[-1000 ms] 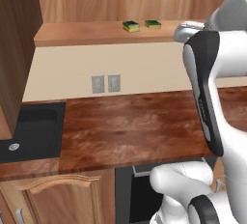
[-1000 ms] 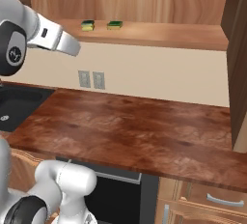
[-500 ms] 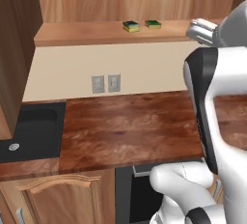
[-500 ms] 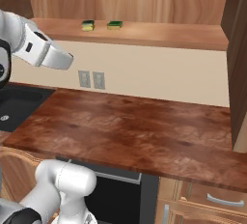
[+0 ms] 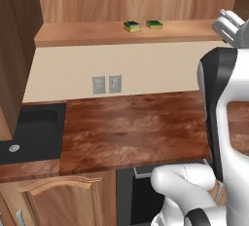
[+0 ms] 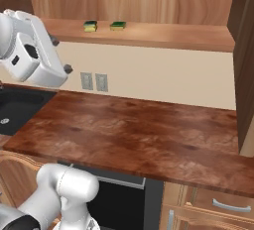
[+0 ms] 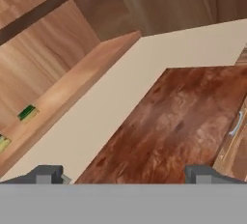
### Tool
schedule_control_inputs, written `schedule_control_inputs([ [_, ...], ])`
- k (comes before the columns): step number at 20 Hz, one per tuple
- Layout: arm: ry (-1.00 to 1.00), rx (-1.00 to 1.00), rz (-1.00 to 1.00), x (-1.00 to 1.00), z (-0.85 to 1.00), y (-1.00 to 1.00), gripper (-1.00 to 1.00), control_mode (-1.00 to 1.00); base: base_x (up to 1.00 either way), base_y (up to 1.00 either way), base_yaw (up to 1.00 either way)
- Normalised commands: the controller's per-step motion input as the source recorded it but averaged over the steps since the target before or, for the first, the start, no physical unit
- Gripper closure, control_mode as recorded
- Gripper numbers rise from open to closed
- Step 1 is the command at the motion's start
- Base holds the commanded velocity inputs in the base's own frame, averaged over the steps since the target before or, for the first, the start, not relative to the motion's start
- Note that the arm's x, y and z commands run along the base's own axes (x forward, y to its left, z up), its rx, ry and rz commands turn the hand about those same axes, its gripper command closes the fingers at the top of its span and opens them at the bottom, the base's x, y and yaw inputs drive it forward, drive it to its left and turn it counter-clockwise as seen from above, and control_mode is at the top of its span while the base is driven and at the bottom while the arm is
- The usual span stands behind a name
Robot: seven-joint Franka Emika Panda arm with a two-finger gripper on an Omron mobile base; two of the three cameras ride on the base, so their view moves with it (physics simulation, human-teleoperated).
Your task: Pick up the sponge and sponge from the sink, and place them back in the cabinet, and close the cabinet doors.
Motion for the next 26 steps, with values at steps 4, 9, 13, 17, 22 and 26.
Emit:
schedule_control_inputs([
  [4, -0.07, 0.15, -0.14, -0.44, 0.04, -0.35, -1.0, -1.0, 0.0, 0.0, 0.0],
  [9, 0.0, 0.06, -0.09, -0.35, 0.0, -0.41, -1.0, -1.0, 0.0, 0.0, 0.0],
  [13, 0.0, 0.03, -0.06, -0.35, 0.0, -0.47, -1.0, -1.0, 0.0, 0.0, 0.0],
  [17, 0.01, 0.02, -0.07, -0.39, 0.02, -0.4, -1.0, -1.0, 0.0, 0.0, 0.0],
  [22, 0.05, 0.02, -0.12, -0.42, 0.04, -0.32, -1.0, -1.0, 0.0, 0.0, 0.0],
  [26, 0.02, 0.03, -0.14, -0.37, 0.04, -0.35, -1.0, -1.0, 0.0, 0.0, 0.0],
])
